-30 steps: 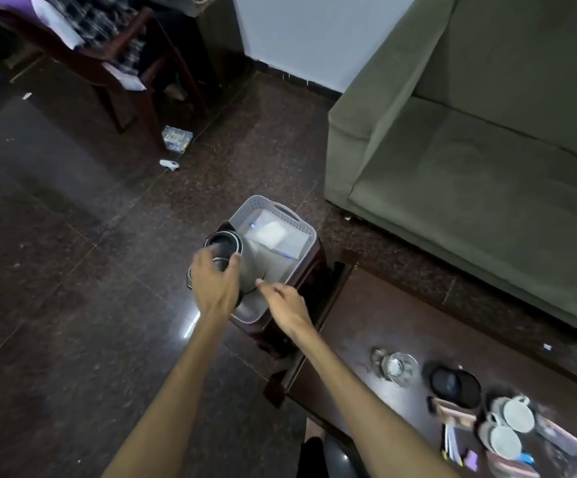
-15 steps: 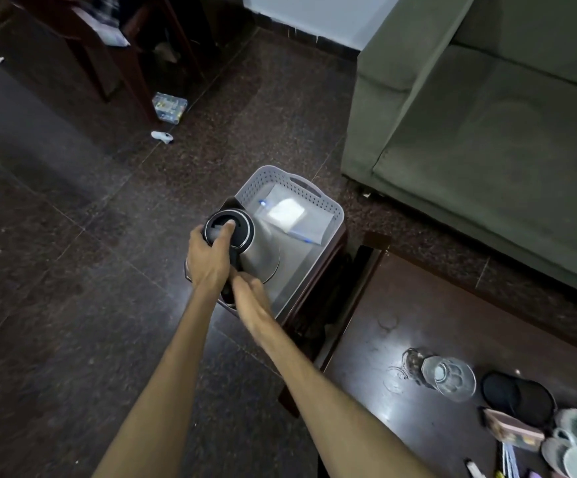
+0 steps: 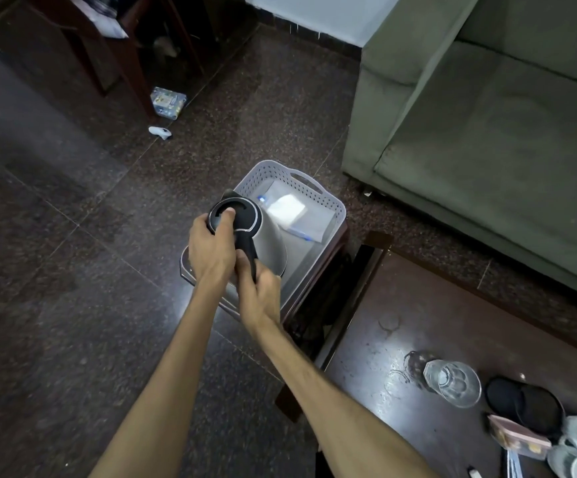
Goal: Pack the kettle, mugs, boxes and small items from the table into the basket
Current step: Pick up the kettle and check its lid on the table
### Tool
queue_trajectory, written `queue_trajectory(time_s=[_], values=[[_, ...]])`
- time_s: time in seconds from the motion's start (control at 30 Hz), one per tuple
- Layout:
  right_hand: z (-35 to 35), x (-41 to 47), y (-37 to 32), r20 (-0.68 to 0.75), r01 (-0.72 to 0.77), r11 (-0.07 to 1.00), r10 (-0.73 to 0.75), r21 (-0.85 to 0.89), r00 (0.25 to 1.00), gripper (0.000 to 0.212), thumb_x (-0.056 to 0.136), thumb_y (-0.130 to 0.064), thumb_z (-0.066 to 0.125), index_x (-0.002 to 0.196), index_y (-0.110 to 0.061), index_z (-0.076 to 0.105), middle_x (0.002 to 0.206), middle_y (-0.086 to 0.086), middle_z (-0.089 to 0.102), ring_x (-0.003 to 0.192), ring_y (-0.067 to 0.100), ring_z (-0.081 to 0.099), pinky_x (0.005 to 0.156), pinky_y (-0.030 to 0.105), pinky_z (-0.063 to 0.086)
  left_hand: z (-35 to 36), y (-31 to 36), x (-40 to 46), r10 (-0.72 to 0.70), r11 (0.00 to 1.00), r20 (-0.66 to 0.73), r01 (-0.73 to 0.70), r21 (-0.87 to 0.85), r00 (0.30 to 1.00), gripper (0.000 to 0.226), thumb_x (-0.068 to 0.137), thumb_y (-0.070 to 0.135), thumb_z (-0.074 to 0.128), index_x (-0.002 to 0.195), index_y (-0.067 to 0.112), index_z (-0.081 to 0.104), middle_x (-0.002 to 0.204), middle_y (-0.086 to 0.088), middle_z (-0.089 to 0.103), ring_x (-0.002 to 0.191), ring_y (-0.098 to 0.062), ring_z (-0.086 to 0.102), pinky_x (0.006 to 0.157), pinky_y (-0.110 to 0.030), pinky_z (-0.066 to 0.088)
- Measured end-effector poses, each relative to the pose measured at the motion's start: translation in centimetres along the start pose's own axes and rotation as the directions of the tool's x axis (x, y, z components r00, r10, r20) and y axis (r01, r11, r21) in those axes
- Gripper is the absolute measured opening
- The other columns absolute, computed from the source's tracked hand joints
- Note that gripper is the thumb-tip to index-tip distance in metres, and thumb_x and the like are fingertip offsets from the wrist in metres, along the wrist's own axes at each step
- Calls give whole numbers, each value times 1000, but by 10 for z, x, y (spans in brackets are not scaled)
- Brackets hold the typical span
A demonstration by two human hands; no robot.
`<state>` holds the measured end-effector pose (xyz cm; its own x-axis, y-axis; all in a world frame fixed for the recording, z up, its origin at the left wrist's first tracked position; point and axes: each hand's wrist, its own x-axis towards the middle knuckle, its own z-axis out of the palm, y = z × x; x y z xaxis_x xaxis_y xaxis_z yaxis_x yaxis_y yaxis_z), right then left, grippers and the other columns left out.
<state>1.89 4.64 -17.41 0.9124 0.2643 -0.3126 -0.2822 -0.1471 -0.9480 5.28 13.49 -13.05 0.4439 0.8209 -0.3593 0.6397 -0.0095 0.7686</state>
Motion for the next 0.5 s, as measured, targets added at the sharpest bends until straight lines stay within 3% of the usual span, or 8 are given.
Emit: queue_trajectory(time_s=[0.1,0.2,0.27,0.37,0.5], values=[[-17,1,-11,-29,74,995,-76,-65,997,57,103,-53,49,55,-23,39,46,-8,40,50,9,35,61,32,33,1,8,-8,22,1000,-47,-23,-19,999,57,84,61,55,118,16,64,121,-4,68,113,-23,64,103,-45,49],[-41,-6,-28,-22,153,986,-155,-71,988,58,102,-47,57,53,-28,31,44,-9,33,46,8,30,52,28,26,-2,21,-21,91,994,-99,-96,-49,991,53,81,56,56,109,12,68,118,-12,68,102,-27,68,96,-51,55],[-61,-15,-42,-6,190,981,-191,-37,982,59,101,-46,59,54,-24,32,47,-11,32,46,6,28,49,28,24,-2,36,-39,136,983,-131,-150,-105,982,47,84,50,58,109,11,67,123,-13,62,99,-23,67,91,-43,56],[-92,-35,-66,-29,265,964,-266,-13,964,60,100,-46,59,54,-21,30,47,-11,30,46,6,27,51,25,27,1,60,-79,185,949,-180,-223,-221,966,35,90,39,60,118,17,59,126,2,45,95,4,55,90,-23,47],[-136,-65,-89,-120,303,950,-311,-75,943,54,99,-44,57,55,-37,26,44,-13,32,47,8,32,64,25,32,9,86,-142,231,900,-179,-280,-335,956,31,90,35,63,118,23,56,126,2,48,104,2,55,92,-18,49]])
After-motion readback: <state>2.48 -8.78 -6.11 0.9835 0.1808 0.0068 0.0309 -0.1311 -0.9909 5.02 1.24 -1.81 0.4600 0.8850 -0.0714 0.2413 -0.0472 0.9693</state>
